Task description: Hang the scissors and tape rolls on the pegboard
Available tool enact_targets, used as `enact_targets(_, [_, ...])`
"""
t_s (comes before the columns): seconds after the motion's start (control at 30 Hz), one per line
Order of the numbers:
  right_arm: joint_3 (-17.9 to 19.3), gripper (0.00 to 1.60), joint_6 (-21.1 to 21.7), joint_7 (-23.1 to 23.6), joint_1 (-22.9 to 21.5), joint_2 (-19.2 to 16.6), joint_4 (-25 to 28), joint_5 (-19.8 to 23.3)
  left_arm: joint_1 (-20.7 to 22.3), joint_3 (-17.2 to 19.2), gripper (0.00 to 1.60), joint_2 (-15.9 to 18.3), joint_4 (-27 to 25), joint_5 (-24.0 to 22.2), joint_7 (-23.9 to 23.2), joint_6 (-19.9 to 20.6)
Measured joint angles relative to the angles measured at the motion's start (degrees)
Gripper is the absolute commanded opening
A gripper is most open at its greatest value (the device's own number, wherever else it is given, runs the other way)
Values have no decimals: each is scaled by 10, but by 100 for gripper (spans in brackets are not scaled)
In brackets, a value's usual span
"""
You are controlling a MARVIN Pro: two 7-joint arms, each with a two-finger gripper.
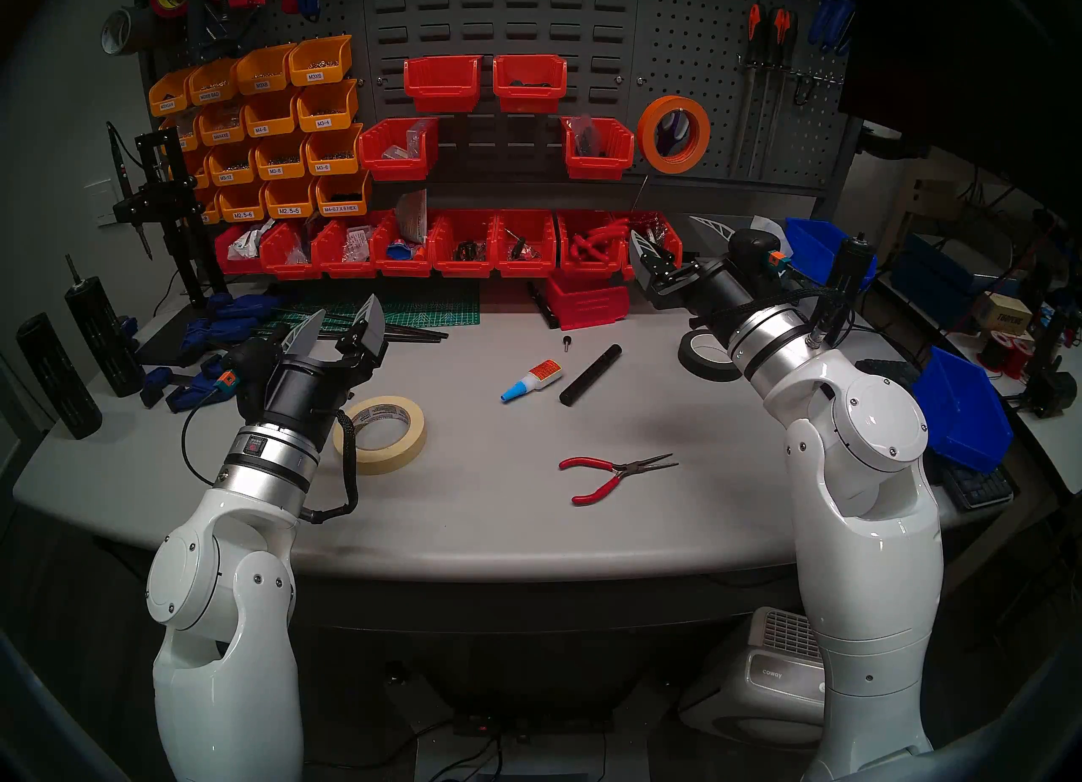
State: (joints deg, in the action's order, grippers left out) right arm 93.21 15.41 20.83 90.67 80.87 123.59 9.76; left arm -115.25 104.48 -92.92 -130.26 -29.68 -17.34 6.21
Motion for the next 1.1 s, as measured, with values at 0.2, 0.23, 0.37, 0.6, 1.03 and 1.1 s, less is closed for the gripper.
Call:
enact_targets(0.2, [0, 160, 0, 0, 0, 1, 1, 0, 0, 0, 160, 0, 0, 0, 0, 0])
enact_targets(0.23, [0, 160, 0, 0, 0, 2, 1, 1, 0, 0, 160, 1, 0, 0, 0, 1])
enact_targets(0.37, [0, 160, 0, 0, 0, 2, 1, 1, -10, -1, 160, 9, -8, 0, -6, 13])
enact_targets(0.6, [1, 160, 0, 0, 0, 3, 1, 1, -44, -10, 160, 32, -26, 16, -29, 50])
enact_targets(1.03, [1, 160, 0, 1, 0, 4, 1, 1, -90, -12, 160, 78, -11, 102, -65, 52])
enact_targets(1.1, [1, 160, 0, 1, 0, 4, 1, 1, -95, -6, 160, 88, -11, 109, -74, 53])
